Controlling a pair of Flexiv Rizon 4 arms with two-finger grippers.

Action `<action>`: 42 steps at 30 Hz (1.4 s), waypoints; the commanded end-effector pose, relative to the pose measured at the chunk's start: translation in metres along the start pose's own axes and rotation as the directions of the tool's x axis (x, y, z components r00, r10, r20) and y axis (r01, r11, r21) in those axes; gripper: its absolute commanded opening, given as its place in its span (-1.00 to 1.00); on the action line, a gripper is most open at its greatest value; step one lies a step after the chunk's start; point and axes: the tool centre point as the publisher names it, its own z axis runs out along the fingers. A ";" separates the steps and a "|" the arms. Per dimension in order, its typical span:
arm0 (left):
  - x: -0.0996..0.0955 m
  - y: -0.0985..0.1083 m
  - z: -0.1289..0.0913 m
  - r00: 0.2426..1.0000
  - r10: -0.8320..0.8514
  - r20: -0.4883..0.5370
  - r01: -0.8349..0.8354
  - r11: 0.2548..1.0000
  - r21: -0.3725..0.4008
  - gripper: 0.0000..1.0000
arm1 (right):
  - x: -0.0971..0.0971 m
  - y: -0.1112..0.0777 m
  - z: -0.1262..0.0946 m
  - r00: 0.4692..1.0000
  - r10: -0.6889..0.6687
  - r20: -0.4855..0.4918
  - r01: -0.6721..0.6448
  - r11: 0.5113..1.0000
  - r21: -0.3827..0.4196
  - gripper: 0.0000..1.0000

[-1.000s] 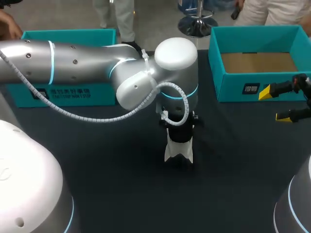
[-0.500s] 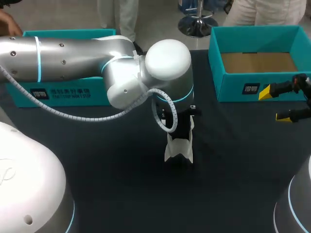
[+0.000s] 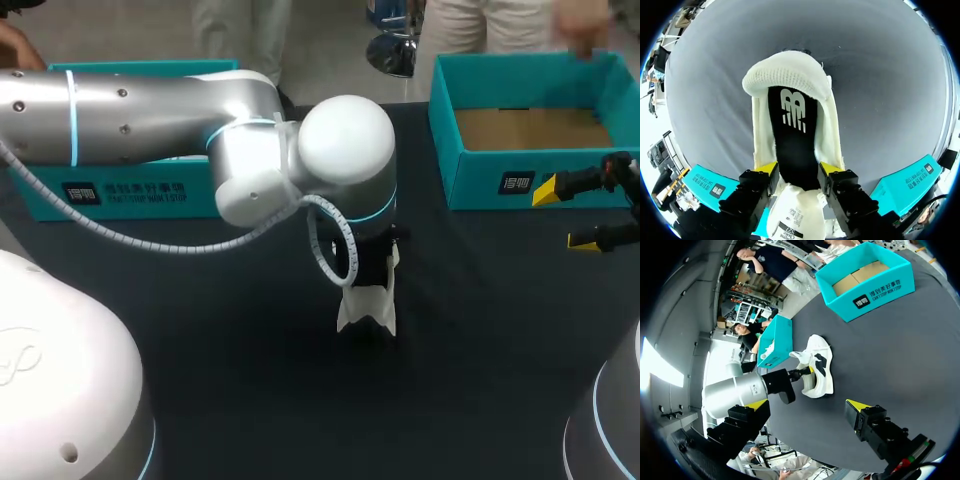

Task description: Take the shoe out of the shoebox, open the shoe tongue, remove and reinsert the insole, then place the shoe into the shoebox

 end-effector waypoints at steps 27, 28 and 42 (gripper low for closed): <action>-0.003 0.033 -0.010 1.000 -0.011 0.000 0.011 1.000 0.014 1.00 | 0.000 -0.002 0.000 1.000 0.001 0.002 -0.001 1.000 -0.003 1.00; -0.003 0.036 -0.011 1.000 -0.012 0.001 0.012 1.000 0.011 1.00 | 0.000 -0.002 0.000 1.000 0.001 0.002 -0.001 1.000 -0.003 1.00; 0.006 0.071 -0.040 1.000 -0.023 -0.001 0.023 1.000 -0.018 1.00 | 0.000 -0.002 0.000 1.000 0.001 0.002 -0.001 1.000 -0.003 1.00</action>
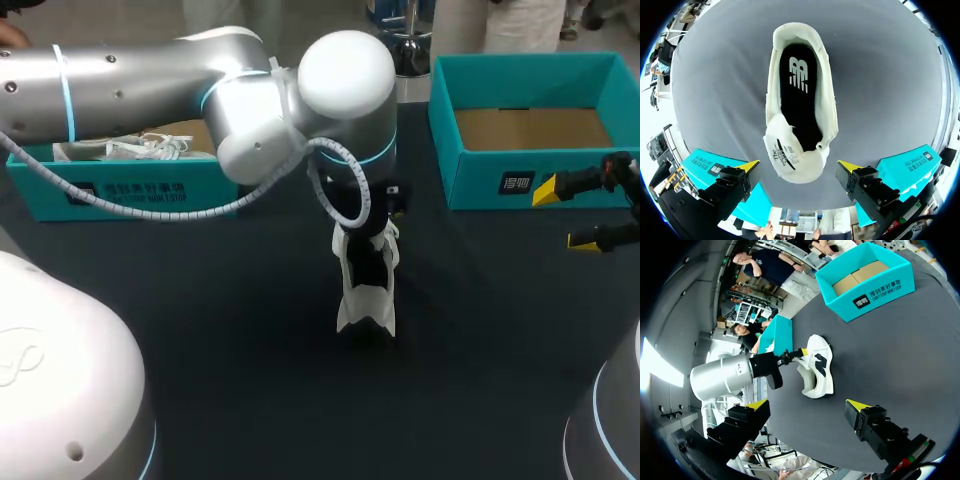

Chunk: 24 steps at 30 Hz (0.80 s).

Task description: Take the shoe out of the shoebox, open the shoe tongue, remove and reinsert the insole, then place the shoe into the shoebox

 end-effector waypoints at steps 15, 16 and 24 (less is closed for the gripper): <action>0.005 0.034 -0.032 0.998 0.068 0.014 -0.068 0.997 -0.047 -1.00 | 0.000 -0.002 0.000 1.000 0.001 0.002 -0.001 1.000 -0.003 1.00; 0.005 0.035 -0.032 0.997 0.075 0.013 -0.074 0.996 -0.054 -1.00 | 0.000 -0.002 0.000 1.000 0.001 0.002 -0.001 1.000 -0.003 1.00; 0.001 0.043 -0.032 0.999 0.037 0.015 -0.036 0.996 -0.083 -1.00 | 0.000 -0.002 0.000 1.000 0.001 0.002 -0.001 1.000 -0.003 1.00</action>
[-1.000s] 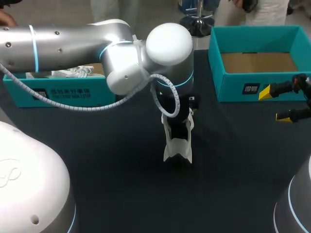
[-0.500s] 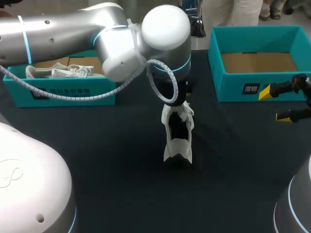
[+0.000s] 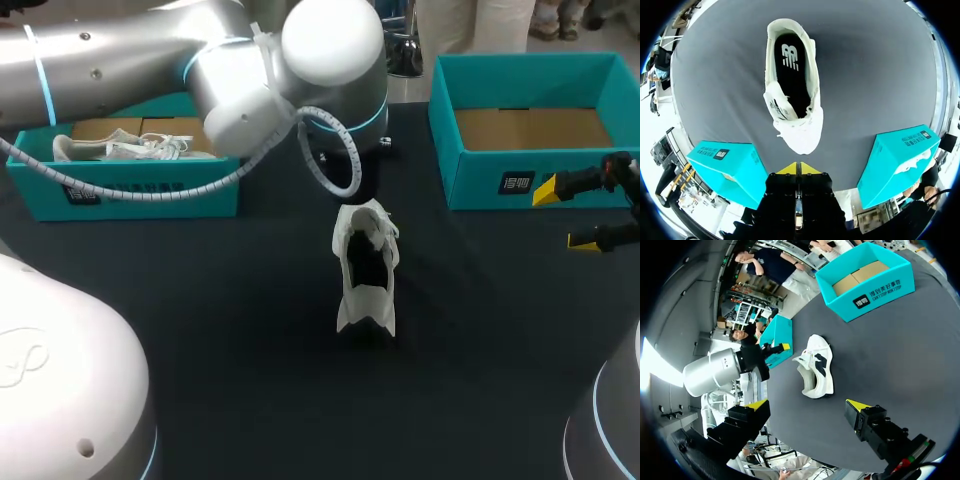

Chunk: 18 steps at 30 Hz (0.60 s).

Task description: Take the shoe out of the shoebox, open the shoe tongue, remove and reinsert the insole, then place the shoe into the shoebox

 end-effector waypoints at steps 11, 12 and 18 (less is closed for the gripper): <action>-0.014 -0.023 0.019 0.999 0.042 -0.007 -0.041 0.996 0.076 -1.00 | 0.000 -0.002 0.000 1.000 0.001 0.002 -0.001 1.000 -0.003 1.00; -0.012 -0.026 0.019 0.999 0.046 -0.012 -0.044 0.996 0.081 -1.00 | 0.000 -0.002 0.000 1.000 0.001 0.002 -0.001 1.000 -0.003 1.00; 0.000 -0.043 0.017 0.998 0.043 -0.040 -0.038 0.993 0.115 -1.00 | 0.000 -0.002 0.000 1.000 0.001 0.002 -0.001 1.000 -0.003 1.00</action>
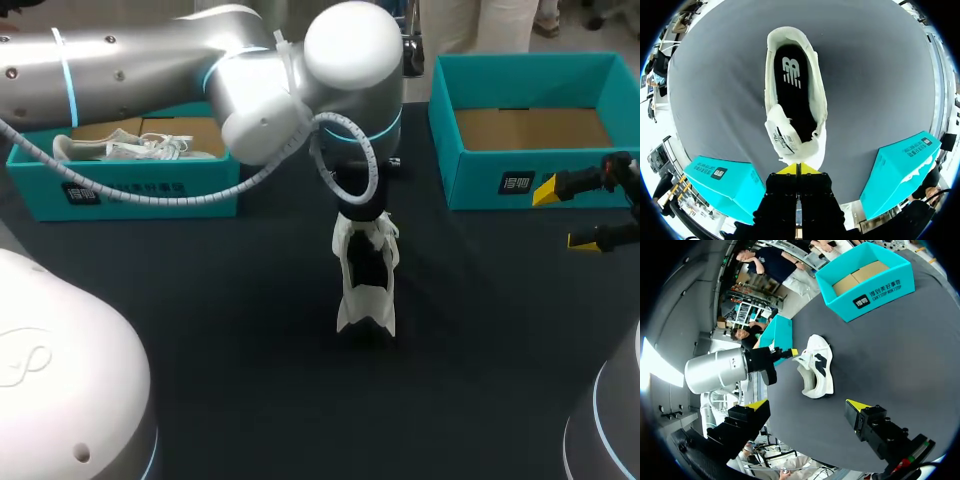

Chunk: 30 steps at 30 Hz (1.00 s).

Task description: Take the shoe out of the shoebox, open the shoe tongue, remove and reinsert the insole, then place the shoe into the shoebox

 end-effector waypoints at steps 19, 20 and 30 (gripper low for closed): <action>0.018 -0.030 -0.003 0.998 -0.061 -0.022 0.063 0.994 0.087 -1.00 | 0.000 -0.002 0.000 1.000 0.001 0.002 -0.001 1.000 -0.003 1.00; 0.017 -0.026 -0.005 0.998 -0.064 -0.020 0.066 0.995 0.080 -1.00 | 0.000 -0.002 0.000 1.000 0.001 0.002 -0.001 1.000 -0.003 1.00; -0.010 -0.005 0.012 1.000 -0.024 0.000 0.024 0.998 0.051 -1.00 | 0.000 -0.002 0.000 1.000 0.001 0.002 -0.001 1.000 -0.003 1.00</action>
